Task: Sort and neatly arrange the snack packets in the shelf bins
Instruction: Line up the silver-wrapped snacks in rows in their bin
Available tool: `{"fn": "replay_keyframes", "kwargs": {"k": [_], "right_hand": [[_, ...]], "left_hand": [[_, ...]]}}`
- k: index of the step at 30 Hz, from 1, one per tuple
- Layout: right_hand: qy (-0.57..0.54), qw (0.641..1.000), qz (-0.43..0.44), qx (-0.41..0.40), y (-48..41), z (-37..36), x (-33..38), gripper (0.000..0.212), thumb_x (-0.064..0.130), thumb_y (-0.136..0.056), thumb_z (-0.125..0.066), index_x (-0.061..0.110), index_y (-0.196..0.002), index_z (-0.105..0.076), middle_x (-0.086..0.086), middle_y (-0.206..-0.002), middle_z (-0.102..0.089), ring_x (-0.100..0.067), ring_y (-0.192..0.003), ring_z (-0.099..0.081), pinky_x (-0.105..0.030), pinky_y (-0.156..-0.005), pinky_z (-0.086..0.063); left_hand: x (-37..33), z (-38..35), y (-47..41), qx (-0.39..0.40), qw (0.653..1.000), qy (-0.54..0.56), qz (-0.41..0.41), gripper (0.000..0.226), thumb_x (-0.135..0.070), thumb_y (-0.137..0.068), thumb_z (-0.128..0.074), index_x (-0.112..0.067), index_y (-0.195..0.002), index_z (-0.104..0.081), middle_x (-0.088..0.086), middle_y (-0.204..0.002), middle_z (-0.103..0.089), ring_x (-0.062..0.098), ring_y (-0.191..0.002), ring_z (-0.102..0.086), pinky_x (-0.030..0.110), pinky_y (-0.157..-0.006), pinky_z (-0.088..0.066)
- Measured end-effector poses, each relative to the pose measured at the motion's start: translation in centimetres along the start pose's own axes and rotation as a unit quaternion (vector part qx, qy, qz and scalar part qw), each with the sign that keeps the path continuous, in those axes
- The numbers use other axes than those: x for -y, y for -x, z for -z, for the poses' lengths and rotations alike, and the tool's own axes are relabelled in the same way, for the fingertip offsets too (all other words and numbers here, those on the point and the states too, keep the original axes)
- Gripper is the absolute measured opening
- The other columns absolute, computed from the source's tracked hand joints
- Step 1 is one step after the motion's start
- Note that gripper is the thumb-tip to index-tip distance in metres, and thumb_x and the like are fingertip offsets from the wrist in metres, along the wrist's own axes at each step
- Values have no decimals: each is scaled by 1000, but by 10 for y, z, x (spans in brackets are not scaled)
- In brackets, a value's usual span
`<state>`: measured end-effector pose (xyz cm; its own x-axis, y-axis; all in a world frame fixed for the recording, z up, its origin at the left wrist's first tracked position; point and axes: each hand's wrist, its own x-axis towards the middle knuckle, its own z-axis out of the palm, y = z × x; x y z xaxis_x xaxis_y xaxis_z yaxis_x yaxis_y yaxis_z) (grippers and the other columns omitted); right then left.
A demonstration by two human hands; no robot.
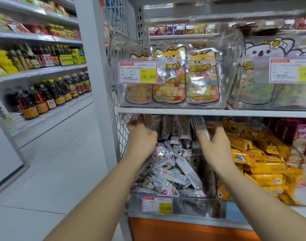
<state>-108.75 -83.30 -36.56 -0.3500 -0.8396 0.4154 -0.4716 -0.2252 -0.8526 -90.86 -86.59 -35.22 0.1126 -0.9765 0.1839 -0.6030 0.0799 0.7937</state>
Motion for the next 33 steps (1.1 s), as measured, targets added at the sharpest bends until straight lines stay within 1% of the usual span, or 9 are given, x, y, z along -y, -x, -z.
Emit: {"fn": "replay_keyframes", "kwargs": {"k": [2,3,6,9,13,21,26,29,33], "right_hand": [[13,1000,-1,-12,-15,-4,-5,15,23,-95,-53,16,-105,-44,2,-82,-51,-9,-65,-47,-16,-47,-33],[15,1000,1,-19,-22,-8,-8,16,22,-95,-53,14,-105,-44,0,-86,-52,-14,-68,-48,-18,-49,-30],[18,999,11,-40,-44,-20,-21,26,17,-92,-56,1,-110,-46,-10,-91,-56,-25,-77,-53,-17,-60,-33],[93,995,20,-41,-58,-31,-34,39,22,-90,-58,-6,-115,-49,-26,-99,-57,-36,-88,-55,-27,-69,-33],[134,989,53,-39,-57,-39,-30,34,25,-89,-60,-4,-107,-57,-20,-102,-59,-33,-94,-54,-25,-72,-32],[215,974,64,-12,-32,-33,-23,36,36,-88,-57,17,-119,-56,-11,-110,-59,-34,-106,-51,-48,-89,-45],[211,975,63,13,-27,-24,-14,37,41,-86,-56,22,-118,-55,-6,-103,-59,-33,-102,-54,-44,-88,-45],[246,964,98,8,-10,-11,-13,35,42,-87,-58,17,-111,-58,-2,-91,-52,-29,-98,-50,-38,-83,-37],[213,943,225,125,24,5,-9,33,31,-87,-61,24,-119,-57,9,-113,-54,-8,-111,-46,-25,-95,-37]], "left_hand": [[0,-4,-14,-21,998,-52,-9,12,-11,-91,-49,-4,-81,-50,15,-98,-50,19,-64,-46,26,-57,-37],[2,-6,-20,-27,997,-70,-22,8,-9,-90,-51,-2,-89,-54,14,-99,-52,21,-68,-48,26,-61,-40],[6,-13,-40,-64,988,-114,-84,38,-4,-87,-55,-5,-124,-49,15,-124,-45,28,-88,-53,26,-70,-39],[11,-21,-56,-65,981,-160,-86,39,-8,-93,-50,-7,-131,-43,16,-134,-42,31,-103,-54,26,-71,-37],[19,-28,-67,-60,978,-185,-72,36,-11,-94,-52,-8,-129,-47,14,-137,-42,29,-114,-52,30,-81,-46],[26,-34,-56,-106,971,-158,-146,35,-39,-90,-55,-21,-120,-56,12,-123,-53,37,-98,-60,45,-88,-49],[16,-25,-45,-109,968,-162,-159,32,-33,-90,-56,-14,-116,-57,14,-115,-54,37,-99,-57,45,-91,-46],[13,-14,-22,-85,966,-148,-193,29,-31,-91,-53,-19,-117,-55,11,-110,-54,29,-93,-56,37,-82,-48],[22,3,14,38,967,-139,-210,36,-28,-94,-53,-26,-130,-50,-4,-125,-51,10,-107,-52,21,-92,-37]]}}
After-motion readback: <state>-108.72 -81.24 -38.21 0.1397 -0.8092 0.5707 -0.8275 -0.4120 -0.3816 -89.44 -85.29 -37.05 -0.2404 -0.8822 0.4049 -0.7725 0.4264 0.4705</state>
